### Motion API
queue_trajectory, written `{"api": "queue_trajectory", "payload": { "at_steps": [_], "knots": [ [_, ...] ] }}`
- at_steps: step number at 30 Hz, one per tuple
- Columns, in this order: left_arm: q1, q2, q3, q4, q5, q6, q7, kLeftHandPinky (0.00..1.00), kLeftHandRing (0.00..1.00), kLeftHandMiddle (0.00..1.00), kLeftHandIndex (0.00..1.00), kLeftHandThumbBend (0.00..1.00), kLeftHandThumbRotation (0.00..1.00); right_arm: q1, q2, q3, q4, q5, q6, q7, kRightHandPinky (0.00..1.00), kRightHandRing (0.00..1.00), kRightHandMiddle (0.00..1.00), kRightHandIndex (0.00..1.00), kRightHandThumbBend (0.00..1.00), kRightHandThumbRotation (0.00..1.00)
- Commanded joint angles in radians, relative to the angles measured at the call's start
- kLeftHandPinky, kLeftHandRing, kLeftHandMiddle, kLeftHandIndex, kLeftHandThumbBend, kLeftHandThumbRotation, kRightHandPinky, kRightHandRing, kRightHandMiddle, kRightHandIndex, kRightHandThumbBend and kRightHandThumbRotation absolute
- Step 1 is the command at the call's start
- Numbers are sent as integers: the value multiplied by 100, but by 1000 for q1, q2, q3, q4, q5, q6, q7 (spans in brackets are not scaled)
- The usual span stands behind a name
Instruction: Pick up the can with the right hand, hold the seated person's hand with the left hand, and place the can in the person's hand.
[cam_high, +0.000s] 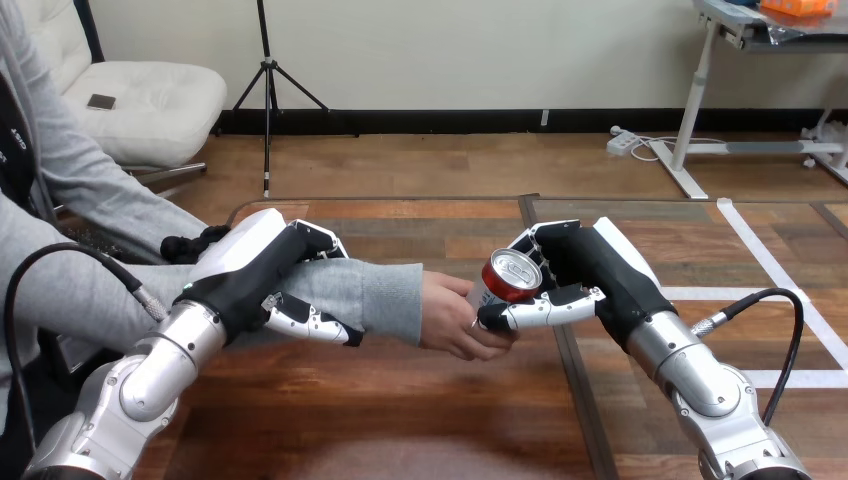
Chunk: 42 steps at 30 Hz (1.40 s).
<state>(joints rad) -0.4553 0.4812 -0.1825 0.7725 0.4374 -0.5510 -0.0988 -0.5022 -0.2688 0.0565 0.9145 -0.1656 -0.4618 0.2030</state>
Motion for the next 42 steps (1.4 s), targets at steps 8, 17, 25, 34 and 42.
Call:
{"api": "queue_trajectory", "payload": {
  "at_steps": [8, 17, 25, 34, 42],
  "knots": [
    [-108, -1, 41, -73, -42, -22, 34, 27, 31, 37, 44, 68, 0, -130, 18, 12, -66, 1, -37, -7, 31, 34, 39, 42, 85, 0],
    [-107, -2, 42, -66, -46, -26, 34, 26, 30, 36, 44, 68, 0, -128, 17, 7, -59, 11, -36, 1, 32, 34, 39, 42, 84, 0],
    [-107, -2, 42, -63, -48, -29, 31, 26, 30, 36, 44, 68, 0, -128, 16, 3, -47, 17, -47, 3, 32, 34, 39, 42, 85, 0],
    [-94, -3, 46, -90, -76, 8, 1, 31, 38, 43, 48, 71, 0, -120, 19, -10, -70, 59, 6, 47, 36, 39, 43, 45, 87, 0],
    [-71, -1, 47, -147, -93, 73, -26, 48, 59, 64, 66, 84, 14, -105, 9, -5, -113, 72, 44, 72, 44, 50, 54, 57, 94, 4]
  ]
}}
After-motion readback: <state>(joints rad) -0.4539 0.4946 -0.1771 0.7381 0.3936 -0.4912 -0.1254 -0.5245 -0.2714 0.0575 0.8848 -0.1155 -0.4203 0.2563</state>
